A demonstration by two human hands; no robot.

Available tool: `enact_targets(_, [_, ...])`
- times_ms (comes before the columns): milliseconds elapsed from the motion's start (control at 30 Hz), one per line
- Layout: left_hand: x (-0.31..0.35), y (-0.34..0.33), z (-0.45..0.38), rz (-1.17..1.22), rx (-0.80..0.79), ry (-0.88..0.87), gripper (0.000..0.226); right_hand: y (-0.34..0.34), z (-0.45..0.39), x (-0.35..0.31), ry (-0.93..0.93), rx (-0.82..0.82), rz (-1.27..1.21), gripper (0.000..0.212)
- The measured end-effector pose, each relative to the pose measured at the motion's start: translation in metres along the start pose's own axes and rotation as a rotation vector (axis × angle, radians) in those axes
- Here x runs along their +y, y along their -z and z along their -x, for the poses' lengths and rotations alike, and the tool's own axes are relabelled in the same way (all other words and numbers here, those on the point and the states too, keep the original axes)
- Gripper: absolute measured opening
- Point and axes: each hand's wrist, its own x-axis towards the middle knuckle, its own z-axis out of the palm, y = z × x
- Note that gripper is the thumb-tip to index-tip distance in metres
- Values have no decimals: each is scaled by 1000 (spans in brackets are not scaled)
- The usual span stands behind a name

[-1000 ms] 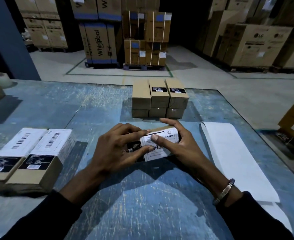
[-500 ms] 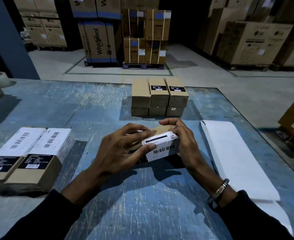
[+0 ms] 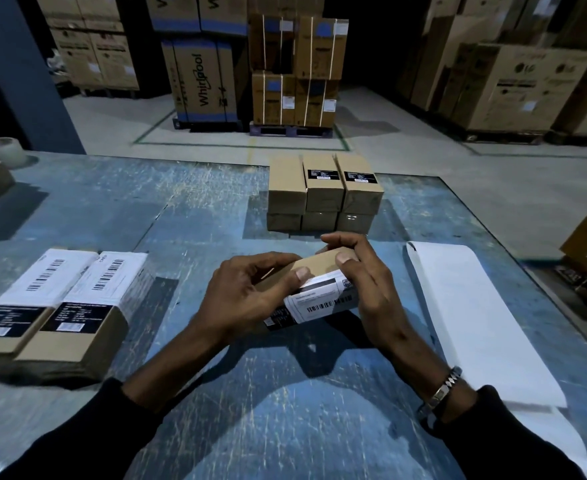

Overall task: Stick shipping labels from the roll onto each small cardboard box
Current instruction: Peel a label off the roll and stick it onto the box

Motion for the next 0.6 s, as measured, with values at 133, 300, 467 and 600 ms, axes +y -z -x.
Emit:
enact_targets(133, [-4,-4,0,-111,70,-41,30,-2,1,-4,-107,-24,15,42])
enact_targets(300, [2,-6,5,-264,111,-37,40,-2,-1,-4,-205,-18,-22,42])
enact_targets(467, [1,-2,1,-207,46,15,53,-3,-4,-1,-167,2,0,21])
enact_targets(600, [1,0,-1,-112,29,26,38,-3,-3,0,-190,-8,-23,32])
